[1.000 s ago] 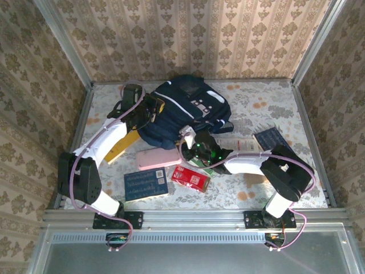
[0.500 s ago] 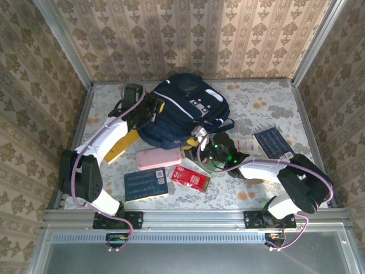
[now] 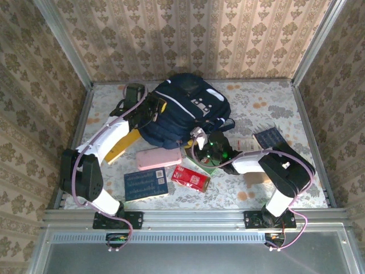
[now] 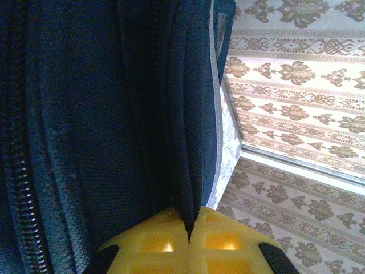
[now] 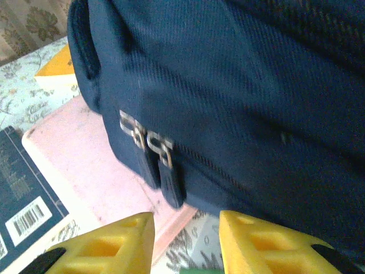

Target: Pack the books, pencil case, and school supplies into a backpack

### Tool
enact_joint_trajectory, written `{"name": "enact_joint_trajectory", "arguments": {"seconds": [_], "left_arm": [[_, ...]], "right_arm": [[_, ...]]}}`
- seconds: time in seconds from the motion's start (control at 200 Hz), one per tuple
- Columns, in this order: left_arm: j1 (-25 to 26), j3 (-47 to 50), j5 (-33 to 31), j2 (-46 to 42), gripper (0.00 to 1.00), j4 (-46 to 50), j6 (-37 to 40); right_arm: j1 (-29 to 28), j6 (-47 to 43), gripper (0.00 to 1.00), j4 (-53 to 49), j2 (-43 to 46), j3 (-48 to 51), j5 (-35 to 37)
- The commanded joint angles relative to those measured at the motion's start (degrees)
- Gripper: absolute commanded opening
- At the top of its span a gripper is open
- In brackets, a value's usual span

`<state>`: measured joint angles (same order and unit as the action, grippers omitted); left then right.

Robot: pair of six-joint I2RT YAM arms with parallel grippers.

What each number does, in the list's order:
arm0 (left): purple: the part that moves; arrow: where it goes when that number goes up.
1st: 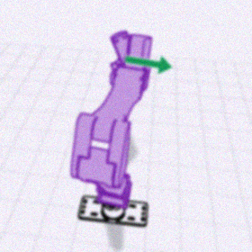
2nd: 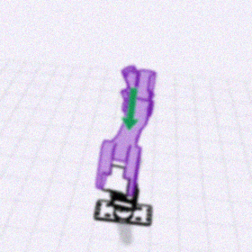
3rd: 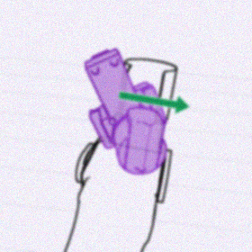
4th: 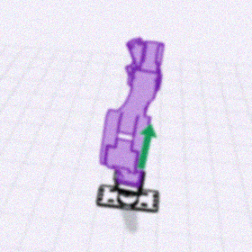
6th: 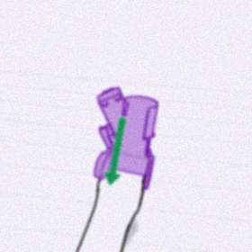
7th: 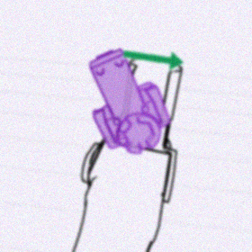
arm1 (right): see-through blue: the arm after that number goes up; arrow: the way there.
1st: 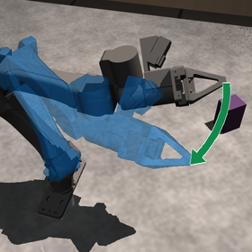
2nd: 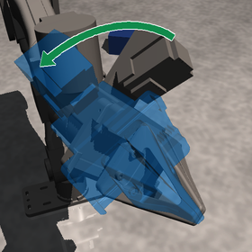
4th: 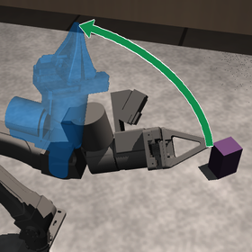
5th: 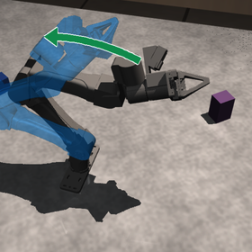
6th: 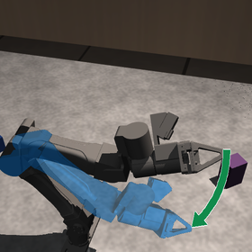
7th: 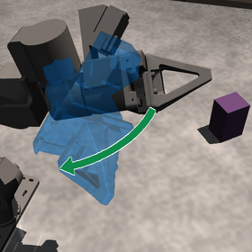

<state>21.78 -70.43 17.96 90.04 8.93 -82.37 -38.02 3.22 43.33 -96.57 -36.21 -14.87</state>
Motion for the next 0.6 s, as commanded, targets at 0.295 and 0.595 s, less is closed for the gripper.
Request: {"name": "enact_joint_trajectory", "arguments": {"seconds": [0.295, 0.595], "left_arm": [[0.5, -1.9, 2.7, -0.7, 0.0, -4.7, -1.6], [0.4, -1.4, 2.8, -0.8, 0.0, -4.7, -1.5]], "right_arm": [[-1.3, 0.9, 0.37, 1.1, -4.8, -7.1, -0.3], [-1.4, 1.6, 0.07, 1.2, -5.7, -6.8, -1.0]]}}
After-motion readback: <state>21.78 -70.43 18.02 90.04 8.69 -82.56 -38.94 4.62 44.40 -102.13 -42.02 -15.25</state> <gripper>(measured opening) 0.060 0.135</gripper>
